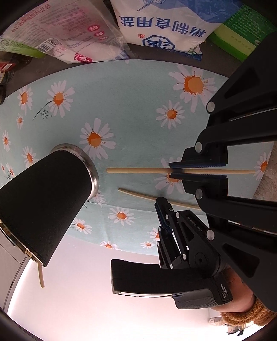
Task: Organize utensils
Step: 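Close the left tool on the last loose chopstick while the right tool holds its chopstick, then lift both held chopsticks and lower them into the black holder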
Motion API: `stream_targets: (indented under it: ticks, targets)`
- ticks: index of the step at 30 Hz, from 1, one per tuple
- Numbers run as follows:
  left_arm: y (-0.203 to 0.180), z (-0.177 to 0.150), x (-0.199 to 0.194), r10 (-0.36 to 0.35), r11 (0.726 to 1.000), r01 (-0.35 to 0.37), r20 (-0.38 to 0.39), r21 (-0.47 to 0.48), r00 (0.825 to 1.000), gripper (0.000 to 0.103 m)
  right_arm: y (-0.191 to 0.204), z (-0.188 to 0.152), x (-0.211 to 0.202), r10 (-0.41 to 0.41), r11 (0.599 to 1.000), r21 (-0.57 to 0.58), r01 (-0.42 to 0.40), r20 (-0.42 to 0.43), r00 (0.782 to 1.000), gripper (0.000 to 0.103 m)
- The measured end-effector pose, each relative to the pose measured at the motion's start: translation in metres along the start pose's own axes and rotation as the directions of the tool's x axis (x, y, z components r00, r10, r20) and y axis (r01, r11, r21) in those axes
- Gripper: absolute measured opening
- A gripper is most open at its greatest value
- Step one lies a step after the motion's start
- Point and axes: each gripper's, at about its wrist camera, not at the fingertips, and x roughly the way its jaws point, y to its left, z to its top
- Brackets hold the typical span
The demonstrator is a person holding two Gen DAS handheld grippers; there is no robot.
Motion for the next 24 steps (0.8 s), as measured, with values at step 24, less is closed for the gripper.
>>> stream_targets:
  ticks: [24]
  targets:
    - [0.020,-0.037,-0.038,-0.173,0.983,0.179,0.141,-0.033,0.975,0.004,0.013,-0.005,0.005,-0.007,1.000,0.021,0.007,-0.007,1.000,0.005]
